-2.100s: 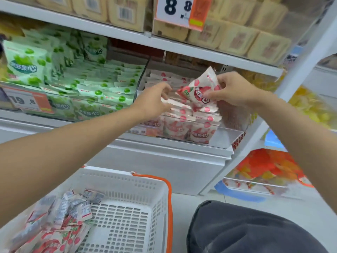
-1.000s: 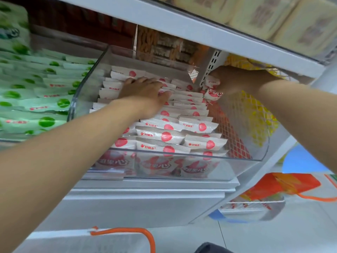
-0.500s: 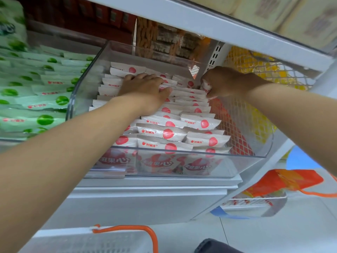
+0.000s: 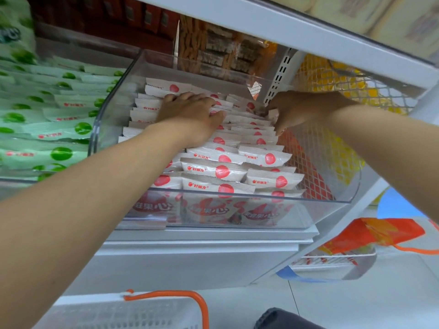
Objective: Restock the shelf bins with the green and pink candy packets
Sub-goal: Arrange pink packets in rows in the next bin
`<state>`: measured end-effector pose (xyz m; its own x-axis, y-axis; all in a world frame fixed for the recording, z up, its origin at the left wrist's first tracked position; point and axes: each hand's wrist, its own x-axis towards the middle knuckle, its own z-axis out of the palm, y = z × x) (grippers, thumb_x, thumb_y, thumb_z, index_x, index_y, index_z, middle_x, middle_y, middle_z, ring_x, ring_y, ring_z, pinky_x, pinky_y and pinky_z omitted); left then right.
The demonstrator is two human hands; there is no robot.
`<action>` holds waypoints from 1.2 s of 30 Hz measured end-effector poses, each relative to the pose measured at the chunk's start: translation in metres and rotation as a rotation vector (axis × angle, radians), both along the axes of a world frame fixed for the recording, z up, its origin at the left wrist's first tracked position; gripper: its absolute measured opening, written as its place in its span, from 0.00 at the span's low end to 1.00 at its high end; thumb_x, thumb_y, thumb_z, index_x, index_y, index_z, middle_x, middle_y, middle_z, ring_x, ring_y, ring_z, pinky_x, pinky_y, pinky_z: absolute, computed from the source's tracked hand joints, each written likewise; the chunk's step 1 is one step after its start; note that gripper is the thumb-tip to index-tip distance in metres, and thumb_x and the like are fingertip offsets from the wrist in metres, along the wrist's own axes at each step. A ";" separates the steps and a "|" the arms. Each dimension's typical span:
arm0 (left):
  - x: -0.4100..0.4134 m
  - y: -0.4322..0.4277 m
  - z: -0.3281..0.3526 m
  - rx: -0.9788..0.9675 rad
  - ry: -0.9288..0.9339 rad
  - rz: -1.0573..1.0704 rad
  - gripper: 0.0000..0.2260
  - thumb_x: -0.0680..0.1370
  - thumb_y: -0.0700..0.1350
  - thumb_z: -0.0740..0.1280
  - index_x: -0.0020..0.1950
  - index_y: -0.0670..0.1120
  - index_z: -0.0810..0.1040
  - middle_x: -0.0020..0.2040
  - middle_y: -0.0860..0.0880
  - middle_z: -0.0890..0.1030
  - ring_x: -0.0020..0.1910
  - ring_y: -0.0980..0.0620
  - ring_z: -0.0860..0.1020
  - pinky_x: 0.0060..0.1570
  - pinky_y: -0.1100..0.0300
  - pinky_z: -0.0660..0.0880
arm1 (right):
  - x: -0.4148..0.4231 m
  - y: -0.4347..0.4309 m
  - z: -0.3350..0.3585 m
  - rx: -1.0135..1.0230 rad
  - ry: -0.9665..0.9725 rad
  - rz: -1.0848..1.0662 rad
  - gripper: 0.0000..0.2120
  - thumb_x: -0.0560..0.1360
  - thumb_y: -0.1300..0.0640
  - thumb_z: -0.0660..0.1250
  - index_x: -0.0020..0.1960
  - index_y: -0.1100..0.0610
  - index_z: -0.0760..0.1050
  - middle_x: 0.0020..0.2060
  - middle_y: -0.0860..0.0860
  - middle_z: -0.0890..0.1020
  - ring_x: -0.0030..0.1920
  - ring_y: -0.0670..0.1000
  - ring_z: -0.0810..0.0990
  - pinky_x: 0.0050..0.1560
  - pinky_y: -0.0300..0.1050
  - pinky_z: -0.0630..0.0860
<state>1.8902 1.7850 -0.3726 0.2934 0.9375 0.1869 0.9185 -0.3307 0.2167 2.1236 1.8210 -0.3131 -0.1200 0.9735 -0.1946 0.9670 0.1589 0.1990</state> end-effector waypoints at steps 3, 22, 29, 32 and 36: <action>0.000 0.001 0.000 0.000 -0.005 0.000 0.25 0.82 0.61 0.47 0.77 0.54 0.61 0.79 0.52 0.59 0.77 0.50 0.56 0.72 0.49 0.52 | 0.009 0.002 0.017 0.059 0.045 0.022 0.19 0.68 0.52 0.77 0.56 0.55 0.80 0.50 0.50 0.82 0.47 0.52 0.79 0.48 0.48 0.78; -0.001 0.003 -0.002 -0.002 -0.022 0.001 0.25 0.82 0.62 0.48 0.77 0.56 0.61 0.79 0.53 0.59 0.77 0.50 0.56 0.72 0.50 0.52 | -0.005 0.003 0.019 -0.073 0.047 -0.094 0.19 0.69 0.53 0.77 0.58 0.57 0.79 0.52 0.52 0.80 0.55 0.54 0.78 0.52 0.45 0.75; -0.001 0.003 -0.002 -0.002 -0.029 0.011 0.25 0.82 0.62 0.48 0.77 0.56 0.62 0.78 0.53 0.60 0.77 0.50 0.56 0.72 0.50 0.52 | 0.003 0.006 0.001 0.075 0.068 -0.023 0.20 0.71 0.56 0.75 0.61 0.60 0.78 0.55 0.56 0.81 0.54 0.56 0.79 0.52 0.47 0.76; -0.001 0.004 -0.003 -0.006 -0.030 0.007 0.25 0.82 0.62 0.48 0.77 0.56 0.61 0.78 0.53 0.59 0.77 0.50 0.56 0.72 0.50 0.52 | 0.002 0.007 0.011 0.047 0.045 -0.033 0.16 0.70 0.58 0.76 0.57 0.59 0.80 0.48 0.53 0.80 0.49 0.53 0.78 0.46 0.43 0.73; -0.001 0.004 -0.003 -0.001 -0.026 0.011 0.25 0.82 0.62 0.48 0.77 0.56 0.61 0.78 0.53 0.60 0.77 0.50 0.56 0.72 0.49 0.52 | 0.009 0.010 0.009 0.087 0.014 -0.024 0.14 0.70 0.60 0.76 0.54 0.59 0.80 0.47 0.53 0.80 0.50 0.55 0.79 0.48 0.46 0.77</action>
